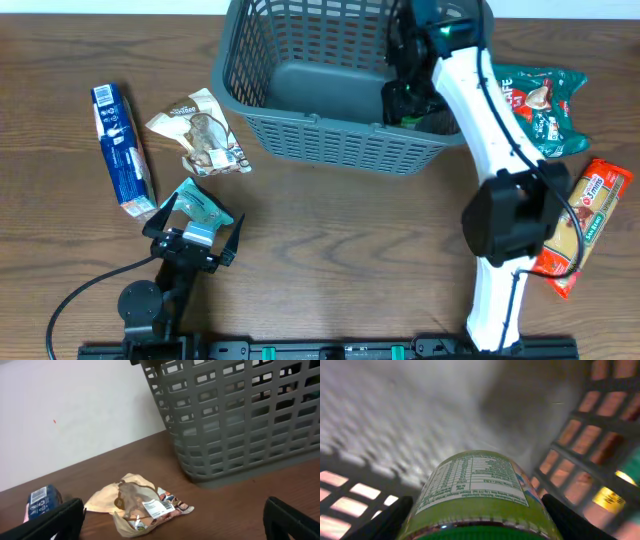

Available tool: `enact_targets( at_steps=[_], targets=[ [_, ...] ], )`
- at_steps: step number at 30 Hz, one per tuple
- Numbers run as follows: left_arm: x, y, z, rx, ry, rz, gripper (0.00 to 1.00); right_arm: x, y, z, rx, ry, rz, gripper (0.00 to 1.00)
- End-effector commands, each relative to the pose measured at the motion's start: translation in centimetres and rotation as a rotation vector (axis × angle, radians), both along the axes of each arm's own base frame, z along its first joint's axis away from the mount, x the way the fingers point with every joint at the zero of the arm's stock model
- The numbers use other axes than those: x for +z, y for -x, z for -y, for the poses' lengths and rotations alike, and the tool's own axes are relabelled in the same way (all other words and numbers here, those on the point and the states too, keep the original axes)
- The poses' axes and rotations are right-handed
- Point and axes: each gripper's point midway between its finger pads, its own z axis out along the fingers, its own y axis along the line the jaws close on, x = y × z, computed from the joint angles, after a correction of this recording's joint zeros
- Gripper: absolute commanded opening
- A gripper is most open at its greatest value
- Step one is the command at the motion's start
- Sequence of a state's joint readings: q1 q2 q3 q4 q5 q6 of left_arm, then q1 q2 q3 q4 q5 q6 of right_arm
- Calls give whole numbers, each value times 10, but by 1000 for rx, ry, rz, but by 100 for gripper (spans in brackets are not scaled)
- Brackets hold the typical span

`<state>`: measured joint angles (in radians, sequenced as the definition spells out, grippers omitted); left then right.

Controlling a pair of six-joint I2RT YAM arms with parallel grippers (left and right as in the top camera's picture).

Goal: Pack container
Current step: 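Lower the jar into the basket and open the right gripper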

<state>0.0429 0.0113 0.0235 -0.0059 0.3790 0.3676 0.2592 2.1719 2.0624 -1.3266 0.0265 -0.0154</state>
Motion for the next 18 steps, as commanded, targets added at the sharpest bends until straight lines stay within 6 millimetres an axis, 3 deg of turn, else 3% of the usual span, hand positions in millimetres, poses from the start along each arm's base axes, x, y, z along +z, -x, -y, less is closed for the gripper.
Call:
enact_targets(
  at_steps=[1,11,18],
  targets=[
    [-17,1,4,-21,-5,-50,99,-3,-3,-2,16,-6,-2,1],
    [-17,1,4,-21,-5,-50,99,-6,-5,-3,16,-6,-4,1],
    [-17,1,4,-21,-5,-50,99,-26,1,-1,16,10,-67,1]
  ],
)
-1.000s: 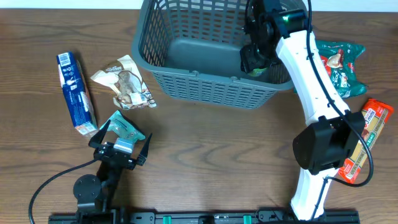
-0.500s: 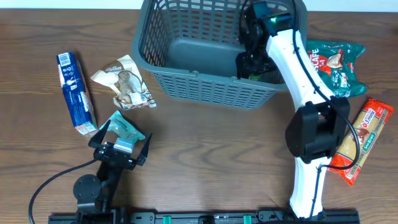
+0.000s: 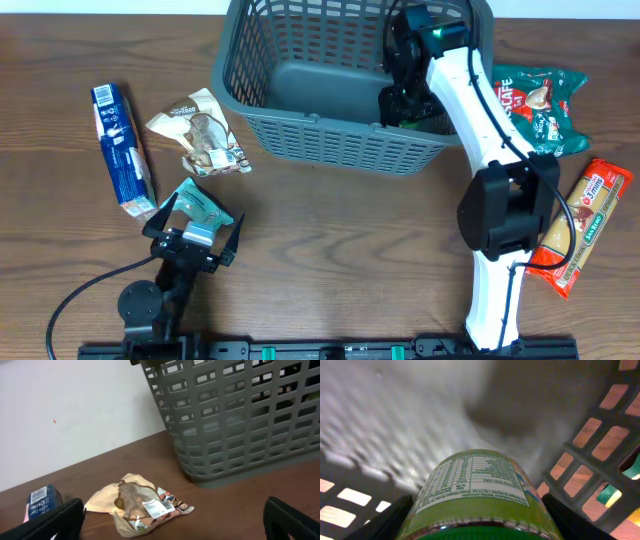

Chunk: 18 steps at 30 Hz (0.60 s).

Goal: Pack container
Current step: 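Lower the jar into the basket and open the right gripper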

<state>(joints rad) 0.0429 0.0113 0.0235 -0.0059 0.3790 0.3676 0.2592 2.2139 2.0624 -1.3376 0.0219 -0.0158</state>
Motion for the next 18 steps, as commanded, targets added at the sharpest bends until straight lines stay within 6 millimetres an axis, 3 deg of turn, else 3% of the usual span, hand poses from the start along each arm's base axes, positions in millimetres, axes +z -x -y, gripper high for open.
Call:
enact_targets(
  at_steps=[1,9,14,18],
  targets=[
    [-17,1,4,-21,-5,-50,99,-8,-1,-1,15,-2,-21,1],
    [-17,1,4,-21,-5,-50,99,-18,1,-5,17,-16,-54,2],
    [-17,1,4,-21,-5,-50,99,-18,2,-5,25,-18,-55,54],
    [-17,1,4,-21,-5,-50,99,-18,2,-7,37,-26,-57,64]
  ],
)
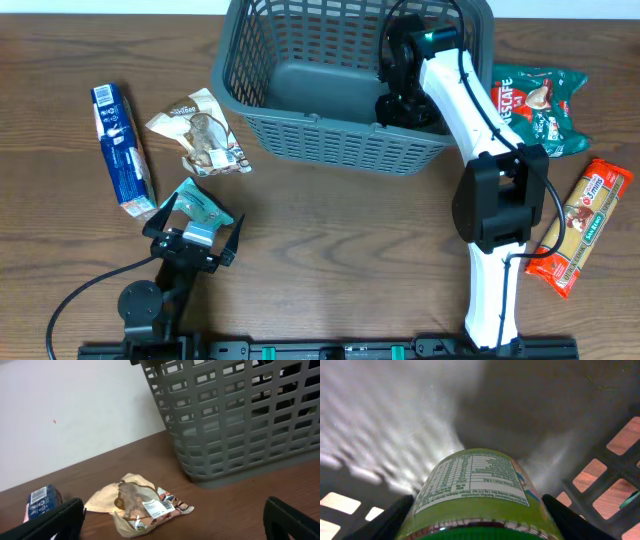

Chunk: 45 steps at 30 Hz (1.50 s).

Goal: Pack container
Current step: 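Lower the jar into the basket and open the right gripper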

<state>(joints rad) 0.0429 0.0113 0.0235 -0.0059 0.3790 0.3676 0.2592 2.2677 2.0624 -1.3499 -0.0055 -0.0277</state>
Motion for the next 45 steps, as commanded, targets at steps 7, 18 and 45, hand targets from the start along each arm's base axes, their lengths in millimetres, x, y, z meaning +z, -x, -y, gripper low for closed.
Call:
enact_targets(
  at_steps=[7,18,45],
  targets=[
    [-17,1,4,-21,-5,-50,99,5,-3,-3,22,-18,13,68],
    [-17,1,4,-21,-5,-50,99,12,-8,-4,22,-23,38,84],
    [-17,1,4,-21,-5,-50,99,283,-6,102,-377,80,688,99]
  ],
)
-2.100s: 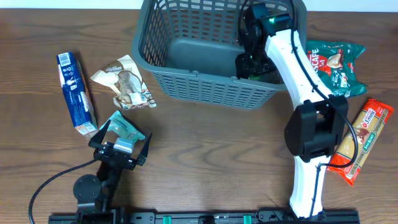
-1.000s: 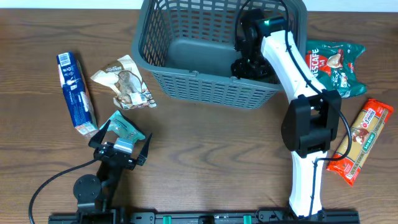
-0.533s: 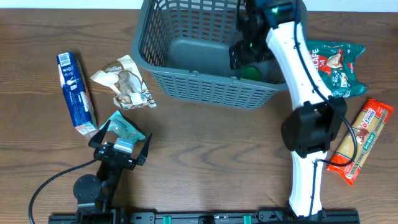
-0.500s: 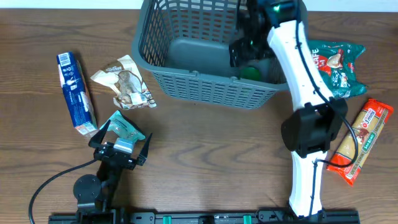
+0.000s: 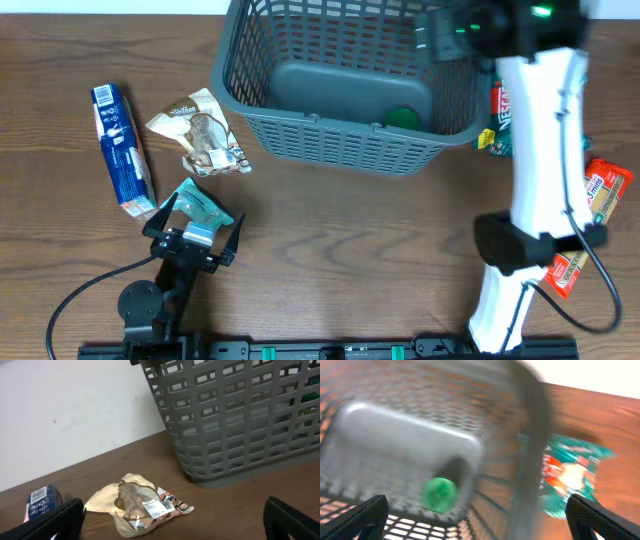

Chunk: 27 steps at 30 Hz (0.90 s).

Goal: Pack container
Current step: 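Lower the jar into the basket and open the right gripper, then move the right gripper back right over the green Nescafé pouch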

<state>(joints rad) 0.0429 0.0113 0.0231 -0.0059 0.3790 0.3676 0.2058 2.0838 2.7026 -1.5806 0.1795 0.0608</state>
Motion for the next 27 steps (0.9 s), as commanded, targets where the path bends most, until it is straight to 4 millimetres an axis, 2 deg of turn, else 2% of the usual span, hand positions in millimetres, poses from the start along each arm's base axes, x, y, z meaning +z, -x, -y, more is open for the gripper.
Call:
enact_targets(
  at_steps=[1,4,8,10,16,20,27],
  targets=[
    [-17,1,4,-21,-5,-49,99,31,20,63,-234,13,72,99],
    [-17,1,4,-21,-5,-49,99,36,35,104,-332,16,63,99],
    [-17,1,4,-21,-5,-49,99,30,50,154,-441,33,20,99],
    [-17,1,4,-21,-5,-49,99,26,51,168,-431,33,0,99],
    [-17,1,4,-21,-5,-49,98,2,45,192,-410,-17,-67,99],
    [-17,1,4,-21,-5,-49,99,-31,35,202,-399,-60,-153,99],
    [-17,1,4,-21,-5,-49,99,-92,8,213,-366,-51,-279,99]
  ],
)
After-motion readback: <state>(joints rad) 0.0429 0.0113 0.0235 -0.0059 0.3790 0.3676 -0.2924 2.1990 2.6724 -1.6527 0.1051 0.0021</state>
